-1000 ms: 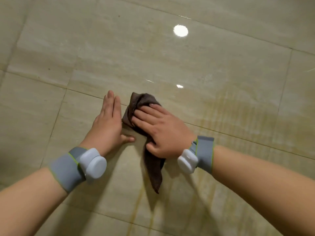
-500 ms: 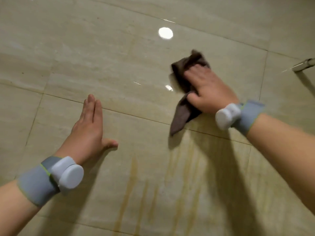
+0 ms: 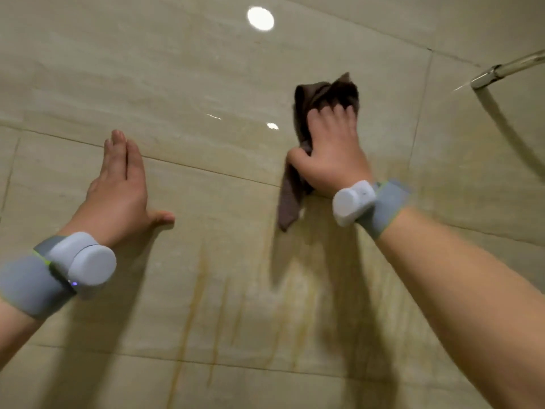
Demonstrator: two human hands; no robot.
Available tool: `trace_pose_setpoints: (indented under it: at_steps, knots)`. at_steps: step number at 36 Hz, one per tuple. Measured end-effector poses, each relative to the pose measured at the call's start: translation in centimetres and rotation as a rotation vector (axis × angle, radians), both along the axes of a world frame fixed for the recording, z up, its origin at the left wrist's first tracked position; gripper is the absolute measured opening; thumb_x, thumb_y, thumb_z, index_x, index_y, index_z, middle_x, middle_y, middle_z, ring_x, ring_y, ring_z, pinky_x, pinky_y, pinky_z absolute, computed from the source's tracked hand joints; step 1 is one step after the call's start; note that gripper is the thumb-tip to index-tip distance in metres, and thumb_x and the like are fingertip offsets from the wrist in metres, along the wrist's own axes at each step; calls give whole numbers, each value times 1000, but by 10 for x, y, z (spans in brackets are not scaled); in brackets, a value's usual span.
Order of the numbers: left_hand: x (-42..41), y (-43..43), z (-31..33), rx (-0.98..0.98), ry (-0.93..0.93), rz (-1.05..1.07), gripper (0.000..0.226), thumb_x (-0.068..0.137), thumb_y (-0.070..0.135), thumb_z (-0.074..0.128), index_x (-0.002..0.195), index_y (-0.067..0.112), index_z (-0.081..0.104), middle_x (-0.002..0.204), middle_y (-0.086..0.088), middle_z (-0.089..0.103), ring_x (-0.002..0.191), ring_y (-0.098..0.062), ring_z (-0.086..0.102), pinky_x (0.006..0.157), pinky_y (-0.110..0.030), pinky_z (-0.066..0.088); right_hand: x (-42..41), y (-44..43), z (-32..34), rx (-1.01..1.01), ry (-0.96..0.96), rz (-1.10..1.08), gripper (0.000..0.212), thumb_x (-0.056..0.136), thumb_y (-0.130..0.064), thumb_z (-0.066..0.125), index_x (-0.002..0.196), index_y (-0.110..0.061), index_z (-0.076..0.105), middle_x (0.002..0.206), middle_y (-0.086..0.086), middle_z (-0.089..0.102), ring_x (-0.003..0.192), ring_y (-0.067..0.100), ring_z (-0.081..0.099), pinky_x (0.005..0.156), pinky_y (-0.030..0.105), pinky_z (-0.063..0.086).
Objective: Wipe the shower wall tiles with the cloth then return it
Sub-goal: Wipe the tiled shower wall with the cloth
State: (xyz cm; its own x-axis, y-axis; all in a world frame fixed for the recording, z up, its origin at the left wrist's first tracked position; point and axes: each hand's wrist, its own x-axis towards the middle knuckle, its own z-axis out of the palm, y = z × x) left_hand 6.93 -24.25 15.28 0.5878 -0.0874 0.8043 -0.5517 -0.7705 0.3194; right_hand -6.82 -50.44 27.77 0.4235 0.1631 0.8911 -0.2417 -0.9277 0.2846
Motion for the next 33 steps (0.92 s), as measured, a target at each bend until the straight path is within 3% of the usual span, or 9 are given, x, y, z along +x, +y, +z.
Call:
trace_pose_setpoints:
  at_steps: [5,10,15,18,22,26,33]
  knots:
    - [6,7,-1,-15,-35,20,138,60,35,91,153,-6,-3,162,-24,-14,151,-36,-10,120,-51,9,58,86,-55,-108,-30,63,77,84,-71,34,133,-13,51,139,10,49,135,33,33,117,49,10]
    - [-1,5,1,-48,-28,-20,132,60,34,91,155,1,5,164,-21,-8,152,-33,-7,120,-53,12,77,99,-69,-196,-57,26,63,94,-59,30,139,-18,43,147,5,42,142,28,25,118,46,6]
    - [-30,-28,5,95,-199,-83,117,66,33,88,155,5,18,166,-11,2,152,-25,-3,119,-49,16,62,54,-58,-247,-81,15,55,97,-46,31,142,-19,43,147,5,44,142,27,29,119,43,8]
    - [-45,-56,8,121,-236,-97,116,66,41,86,155,7,20,167,-9,3,153,-25,-1,120,-45,13,44,15,-51,-201,-154,39,52,96,-41,36,138,-15,50,142,8,50,137,30,37,118,44,13]
    - [-54,-90,12,117,-259,-91,119,63,54,83,155,9,20,167,-8,3,153,-27,0,121,-48,12,13,-49,-44,-129,-242,75,46,93,-35,49,129,-9,59,136,14,57,130,35,46,117,48,22]
    - [-54,-104,11,153,-241,-65,124,63,74,67,157,15,11,167,-8,-6,153,-24,-7,121,-49,8,-12,-102,-44,-57,-267,-14,47,94,-36,45,129,-6,57,132,17,56,126,38,46,117,49,21]
    - [-64,-127,13,173,-186,0,128,65,77,64,157,19,-3,163,-15,-22,150,-24,-22,119,-53,-4,-54,-199,-47,70,-257,-169,53,98,-40,36,135,-4,48,134,23,50,128,43,41,119,50,15]
